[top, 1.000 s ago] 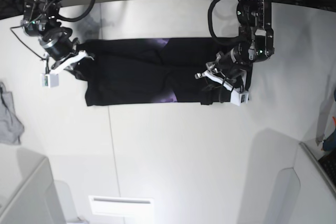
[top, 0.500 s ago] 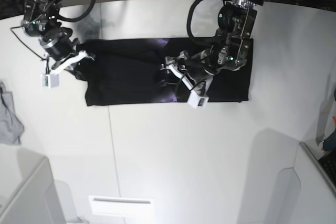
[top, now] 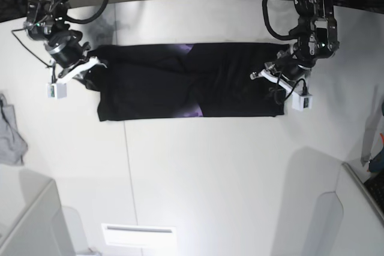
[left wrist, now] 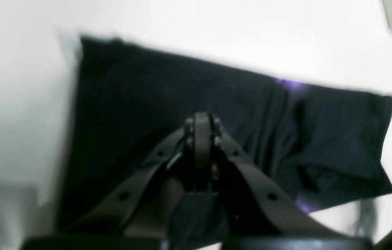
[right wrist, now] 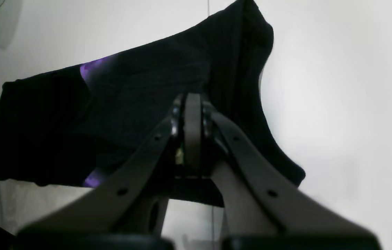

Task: Fold the T-shirt properly
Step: 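Grasp both ends of the folded strip with both grippers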

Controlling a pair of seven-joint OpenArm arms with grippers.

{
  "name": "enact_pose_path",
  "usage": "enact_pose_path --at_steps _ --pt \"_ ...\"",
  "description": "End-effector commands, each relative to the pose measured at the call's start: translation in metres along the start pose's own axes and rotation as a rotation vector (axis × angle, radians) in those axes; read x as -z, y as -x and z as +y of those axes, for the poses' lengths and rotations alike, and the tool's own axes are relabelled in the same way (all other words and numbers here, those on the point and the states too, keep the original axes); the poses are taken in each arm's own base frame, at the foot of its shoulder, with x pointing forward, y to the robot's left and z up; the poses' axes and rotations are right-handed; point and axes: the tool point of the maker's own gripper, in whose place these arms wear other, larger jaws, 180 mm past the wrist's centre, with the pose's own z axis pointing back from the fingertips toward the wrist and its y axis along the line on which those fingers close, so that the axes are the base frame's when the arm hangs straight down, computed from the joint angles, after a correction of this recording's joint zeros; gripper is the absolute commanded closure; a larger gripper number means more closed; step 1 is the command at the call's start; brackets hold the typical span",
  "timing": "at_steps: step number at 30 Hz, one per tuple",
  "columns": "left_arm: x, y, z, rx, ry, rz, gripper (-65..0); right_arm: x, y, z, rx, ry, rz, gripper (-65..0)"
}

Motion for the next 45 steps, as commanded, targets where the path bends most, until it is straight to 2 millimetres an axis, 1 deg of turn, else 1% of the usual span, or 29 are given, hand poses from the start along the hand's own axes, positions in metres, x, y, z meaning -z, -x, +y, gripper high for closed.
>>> enact_pose_path --at_steps 1,4,5,6,7,8,9,10,11,12,13,14,15,16,17,18,19,21,24,26,28,30,36,38,39,40,42,43,45 --pt "0.002 0.001 0.006 -0.011 -0.005 0.002 0.0 -0.002 -0.017 0.004 -0.021 -0.016 -0.054 0.0" --pt "0.013 0.026 0.029 -0.071 -0.046 0.073 0.0 -0.001 -0.022 0.004 -0.032 -0.016 -0.051 0.0" --pt "0.015 0.028 0.032 -0.08 -0.052 0.08 0.0 0.001 -0.022 0.005 -0.036 -0.02 -0.032 0.0" --pt "0.015 0.025 0.034 -0.084 -0.055 0.073 0.0 0.002 -0.022 0.006 -0.042 -0.022 -0.008 0.0" --pt "0.013 0.022 0.031 -0.085 -0.046 0.062 0.0 0.004 -0.025 0.008 -0.051 -0.029 0.015 0.0" --pt "0.008 0.01 0.028 -0.069 -0.041 0.028 0.0 0.007 -0.026 0.011 -0.054 -0.037 0.039 0.0" --pt "-0.002 -0.001 0.029 -0.064 -0.047 -0.015 0.0 0.01 -0.027 0.013 -0.054 -0.043 0.066 0.0" --pt "-0.014 -0.013 0.031 -0.065 -0.054 -0.06 0.0 0.013 -0.028 0.012 -0.052 -0.043 0.087 -4.2" --pt "-0.027 -0.028 0.034 -0.067 -0.061 -0.114 0.0 0.015 -0.031 0.01 -0.038 -0.047 0.102 -16.2" --pt "-0.041 -0.041 0.041 -0.075 -0.079 -0.164 0.0 0.018 -0.032 0.007 -0.009 -0.059 0.12 -28.5" --pt "-0.055 -0.054 0.051 -0.078 -0.106 -0.213 0.0 0.02 -0.034 0.001 0.024 -0.068 0.133 -39.3" --pt "-0.066 -0.061 0.063 -0.075 -0.138 -0.233 0.0 0.019 -0.036 -0.005 0.059 -0.075 0.139 -46.7" --pt "-0.078 -0.066 0.078 -0.077 -0.178 -0.246 0.0 0.019 -0.037 -0.012 0.099 -0.083 0.149 -51.5" --pt "-0.085 -0.068 0.091 -0.081 -0.214 -0.253 0.0 0.017 -0.037 -0.02 0.119 -0.08 0.16 -52.5" --pt "-0.092 -0.069 0.105 -0.09 -0.245 -0.26 0.0 0.015 -0.038 -0.028 0.137 -0.08 0.172 -52.4" --pt "-0.097 -0.071 0.115 -0.086 -0.265 -0.262 0.0 0.016 -0.037 -0.032 0.147 -0.083 0.183 -51.2" --pt "-0.1 -0.071 0.125 -0.075 -0.279 -0.255 0.0 0.017 -0.034 -0.038 0.162 -0.082 0.194 -49.8" --pt "-0.102 -0.066 0.143 -0.067 -0.293 -0.23 0.0 0.022 -0.028 -0.046 0.192 -0.074 0.22 -48.0" --pt "-0.098 -0.056 0.157 -0.045 -0.302 -0.187 0.0 0.026 -0.017 -0.052 0.228 -0.07 0.252 -47.9" --pt "-0.096 -0.051 0.162 -0.011 -0.335 -0.162 0.0 0.03 -0.008 -0.051 0.239 -0.077 0.281 -48.2" --pt "-0.092 -0.05 0.162 0.001 -0.354 -0.166 0.0 0.036 -0.003 -0.045 0.203 -0.092 0.308 -48.0" --pt "-0.083 -0.046 0.159 -0.002 -0.357 -0.165 0.0 0.042 0.002 -0.035 0.144 -0.121 0.317 -47.7" --pt "-0.058 -0.031 0.136 0.052 -0.301 -0.093 0.0 0.054 0.038 -0.029 0.154 -0.144 0.383 -47.6" --pt "-0.052 -0.029 0.13 0.056 -0.285 -0.085 0.0 0.052 0.052 -0.024 0.15 -0.155 0.412 -47.6" --pt "-0.049 -0.031 0.126 0.064 -0.273 -0.087 0.0 0.051 0.055 -0.02 0.141 -0.16 0.419 -47.4" --pt "-0.044 -0.029 0.123 0.064 -0.265 -0.077 0.0 0.05 0.056 -0.016 0.129 -0.168 0.419 -47.4" --pt "-0.033 -0.019 0.121 0.058 -0.252 -0.038 0.0 0.053 0.062 -0.002 0.115 -0.195 0.432 -47.4" --pt "-0.029 -0.013 0.122 0.058 -0.251 -0.019 0.0 0.054 0.064 0.0 0.115 -0.2 0.438 -47.4" --pt "-0.018 -0.007 0.116 0.053 -0.238 0.002 0.0 0.057 0.067 -0.002 0.133 -0.196 0.434 -47.3"
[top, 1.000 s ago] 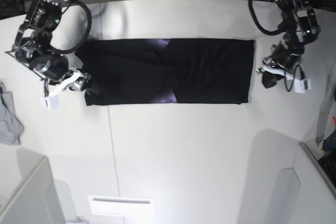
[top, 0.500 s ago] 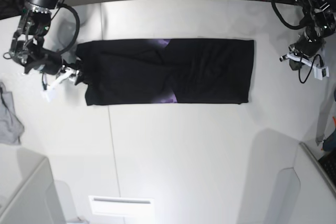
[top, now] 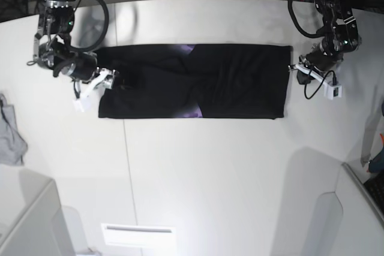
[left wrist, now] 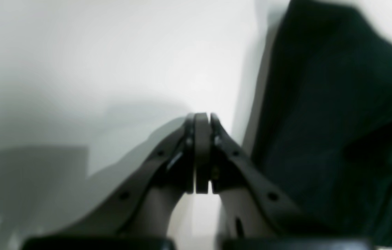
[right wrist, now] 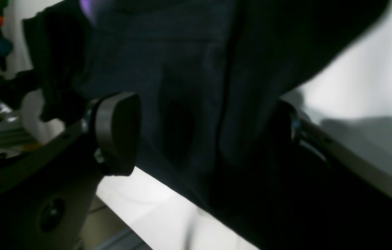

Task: Fold the T-shirt properly
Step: 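Grasp both ends of the folded strip with both grippers, then fold the strip's ends toward the middle, bringing grippers together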

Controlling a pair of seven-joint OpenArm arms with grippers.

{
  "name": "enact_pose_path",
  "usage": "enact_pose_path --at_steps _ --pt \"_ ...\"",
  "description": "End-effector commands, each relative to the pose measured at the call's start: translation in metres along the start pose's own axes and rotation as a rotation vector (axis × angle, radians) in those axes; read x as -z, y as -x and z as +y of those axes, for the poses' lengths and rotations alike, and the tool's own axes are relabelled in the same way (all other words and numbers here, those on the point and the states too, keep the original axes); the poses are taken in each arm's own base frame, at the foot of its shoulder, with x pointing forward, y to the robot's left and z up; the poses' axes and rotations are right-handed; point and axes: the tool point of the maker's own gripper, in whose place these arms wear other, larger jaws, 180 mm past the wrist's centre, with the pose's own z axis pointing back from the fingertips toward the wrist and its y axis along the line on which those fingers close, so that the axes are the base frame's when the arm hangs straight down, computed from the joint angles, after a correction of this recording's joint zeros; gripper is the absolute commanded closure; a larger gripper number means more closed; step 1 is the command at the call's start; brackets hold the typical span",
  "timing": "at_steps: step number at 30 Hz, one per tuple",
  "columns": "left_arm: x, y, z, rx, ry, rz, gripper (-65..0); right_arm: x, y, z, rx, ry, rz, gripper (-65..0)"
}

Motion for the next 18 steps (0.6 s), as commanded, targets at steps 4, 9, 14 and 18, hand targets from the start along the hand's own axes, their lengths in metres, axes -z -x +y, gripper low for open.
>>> enact_pose_path --at_steps 4,9,14,18 --pt "0.007 0.008 -0.004 0.012 -0.012 0.033 0.0 0.005 0.014 -0.016 0.028 0.043 0.045 -45.0" --pt "0.016 0.021 -0.024 0.073 0.011 0.076 0.0 0.001 0.009 -0.019 0.028 0.052 0.029 -11.9" --pt "0.02 0.028 -0.037 0.099 0.038 0.099 0.0 -0.014 -0.01 -0.037 0.005 0.108 -0.035 0.0" --pt "0.027 0.042 -0.06 0.149 0.089 0.141 0.0 -0.029 -0.023 -0.048 0.001 0.167 -0.055 0.0"
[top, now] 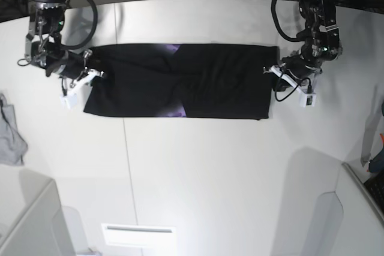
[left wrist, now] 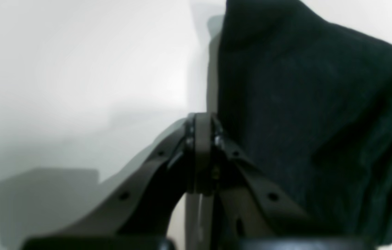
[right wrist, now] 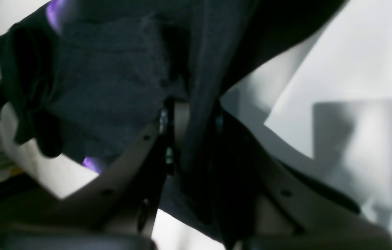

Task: Fold the T-shirt properly
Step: 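Fold the strip's ends toward the middle, bringing grippers together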

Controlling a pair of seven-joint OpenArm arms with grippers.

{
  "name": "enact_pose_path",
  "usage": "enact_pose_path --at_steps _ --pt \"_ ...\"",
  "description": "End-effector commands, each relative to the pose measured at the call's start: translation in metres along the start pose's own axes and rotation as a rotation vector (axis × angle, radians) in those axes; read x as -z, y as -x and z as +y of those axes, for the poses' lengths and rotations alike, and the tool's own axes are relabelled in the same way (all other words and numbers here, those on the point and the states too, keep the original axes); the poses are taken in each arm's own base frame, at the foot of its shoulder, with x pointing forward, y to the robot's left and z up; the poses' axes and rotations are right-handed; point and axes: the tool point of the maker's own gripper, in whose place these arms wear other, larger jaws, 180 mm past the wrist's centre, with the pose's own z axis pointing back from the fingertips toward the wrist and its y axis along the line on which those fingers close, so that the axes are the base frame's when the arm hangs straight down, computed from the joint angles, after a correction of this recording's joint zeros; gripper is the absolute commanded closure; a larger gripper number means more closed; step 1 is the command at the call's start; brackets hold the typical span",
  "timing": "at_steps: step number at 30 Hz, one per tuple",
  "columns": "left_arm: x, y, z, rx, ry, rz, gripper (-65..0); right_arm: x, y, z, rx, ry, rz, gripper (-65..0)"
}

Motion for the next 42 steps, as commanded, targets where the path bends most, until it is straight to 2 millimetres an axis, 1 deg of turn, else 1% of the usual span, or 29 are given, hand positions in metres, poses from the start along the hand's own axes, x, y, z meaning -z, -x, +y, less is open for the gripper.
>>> enact_pose_path --at_steps 1,2,4,7,9,11,14,15,17,19,23,26,28,30,32,34,37,42 --pt "0.002 0.027 -0.003 0.027 -0.009 0.114 0.0 -0.009 -0.014 0.001 -0.041 0.02 -0.029 0.0" --pt "0.005 0.028 -0.01 0.038 0.008 0.12 0.0 -0.011 -0.018 0.005 -0.06 0.017 -0.04 0.0" --pt "0.014 0.028 -0.035 0.056 0.056 0.125 0.0 -0.019 -0.028 0.015 -0.136 0.041 -0.061 0.0" --pt "0.023 0.029 -0.064 0.067 0.112 0.128 0.0 -0.027 -0.033 0.025 -0.255 0.115 -0.039 0.0" --pt "0.027 0.026 -0.08 0.075 0.145 0.126 0.0 -0.025 -0.033 0.046 -0.334 0.133 -0.032 0.0" --pt "0.028 0.027 -0.092 0.086 0.169 0.127 0.0 -0.027 -0.032 0.062 -0.41 0.165 -0.026 0.0" --pt "0.029 0.028 -0.102 0.1 0.19 0.131 0.0 -0.021 -0.027 0.094 -0.482 0.159 -0.025 0.0" --pt "0.029 0.028 -0.104 0.101 0.197 0.131 0.0 -0.02 -0.025 0.104 -0.5 0.152 -0.026 0.0" --pt "0.028 0.027 -0.102 0.102 0.191 0.129 0.0 -0.01 -0.016 0.124 -0.52 0.121 -0.012 0.0" --pt "0.027 0.029 -0.101 0.104 0.19 0.133 0.0 -0.003 -0.012 0.139 -0.54 0.098 -0.011 0.0" --pt "0.027 0.032 -0.101 0.106 0.192 0.139 0.0 0.01 -0.003 0.164 -0.552 0.062 -0.002 0.0" --pt "0.026 0.04 -0.098 0.096 0.187 0.154 0.0 0.017 0.003 0.185 -0.559 0.027 -0.001 0.0" --pt "0.025 0.041 -0.099 0.097 0.187 0.154 0.0 0.02 0.005 0.199 -0.567 0.001 -0.002 0.0" --pt "0.022 0.043 -0.098 0.097 0.185 0.154 0.0 0.023 0.008 0.208 -0.525 -0.01 -0.003 0.0" --pt "0.019 0.041 -0.1 0.102 0.188 0.143 0.0 0.026 0.014 0.218 -0.488 -0.024 0.003 0.0" --pt "0.015 0.035 -0.1 0.118 0.188 0.124 0.0 0.03 0.021 0.23 -0.491 -0.046 0.016 0.0" --pt "0.011 0.033 -0.1 0.126 0.188 0.114 0.0 0.033 0.024 0.241 -0.495 -0.067 0.005 0.0" --pt "0.012 0.034 -0.097 0.132 0.179 0.12 0.0 0.042 0.033 0.236 -0.478 -0.064 0.035 0.0"
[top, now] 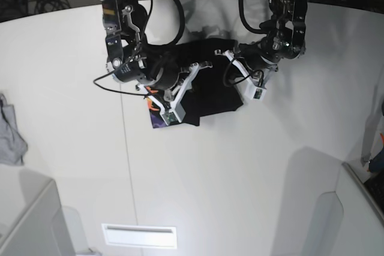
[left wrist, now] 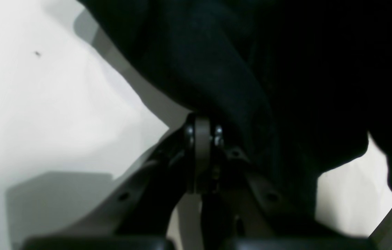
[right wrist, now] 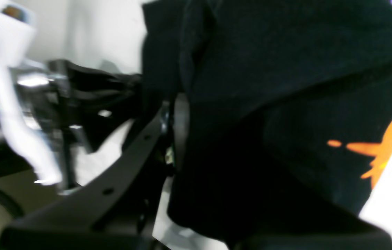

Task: Fold the T-shirt properly
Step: 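Fold the strip's ends toward the middle, bringing grippers together, then release with the left gripper and raise it away from the bundle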

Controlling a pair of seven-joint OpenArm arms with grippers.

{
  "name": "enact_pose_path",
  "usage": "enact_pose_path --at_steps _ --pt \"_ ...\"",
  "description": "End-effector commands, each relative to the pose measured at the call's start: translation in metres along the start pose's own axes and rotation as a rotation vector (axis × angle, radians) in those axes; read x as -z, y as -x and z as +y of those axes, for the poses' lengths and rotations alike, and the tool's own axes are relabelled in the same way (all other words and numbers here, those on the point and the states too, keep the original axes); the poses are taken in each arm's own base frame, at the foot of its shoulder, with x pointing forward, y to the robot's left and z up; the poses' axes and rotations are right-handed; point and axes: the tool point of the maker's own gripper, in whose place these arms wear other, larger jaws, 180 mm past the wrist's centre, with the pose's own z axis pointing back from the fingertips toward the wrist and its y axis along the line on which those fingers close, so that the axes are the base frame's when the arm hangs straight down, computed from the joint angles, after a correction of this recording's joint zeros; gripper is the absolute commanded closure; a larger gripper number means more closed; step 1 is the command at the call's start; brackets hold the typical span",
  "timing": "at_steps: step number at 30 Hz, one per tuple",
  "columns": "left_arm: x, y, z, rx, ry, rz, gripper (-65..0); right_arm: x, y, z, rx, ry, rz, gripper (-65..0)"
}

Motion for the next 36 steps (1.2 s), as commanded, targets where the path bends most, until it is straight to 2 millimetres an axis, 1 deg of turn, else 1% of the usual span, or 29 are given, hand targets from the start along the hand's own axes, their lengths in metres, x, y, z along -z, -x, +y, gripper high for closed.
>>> enact_pose_path --at_steps 1,5,8,11,15,19,20,22,24,26,28,29,31,32,33,34,35,36 --pt "-0.003 0.001 0.007 0.009 -0.024 0.015 0.0 -0.002 -0.01 0.008 0.001 -0.028 -0.038 0.0" --pt "-0.003 0.0 0.007 0.011 -0.025 0.014 0.0 -0.001 -0.006 0.01 -0.001 -0.033 -0.03 0.0" --pt "-0.003 0.0 0.007 0.011 -0.025 0.014 0.0 0.002 -0.004 0.02 -0.023 -0.051 -0.024 0.0" --pt "-0.004 -0.001 0.007 0.013 -0.024 0.011 0.0 0.005 -0.006 0.021 -0.015 -0.055 -0.04 0.0" --pt "-0.004 -0.001 0.008 0.013 -0.026 0.01 0.0 0.011 0.001 0.019 -0.005 -0.055 -0.015 0.0" --pt "-0.008 0.004 0.014 0.021 -0.039 0.022 0.0 0.011 0.001 0.018 -0.003 -0.054 -0.014 0.0" --pt "-0.01 0.001 0.013 0.026 -0.039 0.012 0.0 0.011 0.001 0.018 0.0 -0.053 -0.014 0.0" --pt "-0.021 -0.001 0.021 0.011 -0.063 -0.012 0.0 0.011 0.001 0.016 0.005 -0.049 -0.016 0.0" --pt "-0.036 -0.008 0.031 -0.001 -0.098 -0.054 0.0 0.011 0.0 0.016 0.004 -0.049 -0.017 0.0" --pt "-0.05 -0.01 0.039 -0.007 -0.129 -0.082 0.0 0.011 0.0 0.016 0.004 -0.049 -0.017 0.0" --pt "-0.069 -0.006 0.054 -0.001 -0.18 -0.067 0.0 0.011 0.001 0.017 0.006 -0.052 -0.013 0.0" --pt "-0.077 -0.003 0.062 0.002 -0.204 -0.048 0.0 0.011 0.001 0.018 0.002 -0.054 -0.012 -6.9" --pt "-0.092 0.004 0.078 -0.012 -0.252 -0.019 0.0 0.012 0.003 0.019 0.003 -0.056 -0.011 -25.7" --pt "-0.102 0.006 0.089 -0.022 -0.287 -0.02 0.0 0.011 0.002 0.02 0.006 -0.065 -0.013 -33.5" --pt "-0.109 0.008 0.097 -0.028 -0.31 -0.018 0.0 0.011 0.001 0.023 0.011 -0.077 -0.016 -38.6" --pt "-0.115 0.009 0.104 -0.034 -0.331 -0.021 0.0 0.01 0.001 0.025 0.015 -0.091 -0.019 -42.0" --pt "-0.121 0.009 0.112 -0.047 -0.356 -0.026 0.0 0.009 0.0 0.028 0.019 -0.107 -0.023 -43.5" --pt "-0.127 0.008 0.12 -0.053 -0.377 -0.033 0.0 0.008 -0.002 0.031 0.024 -0.123 -0.028 -43.1"
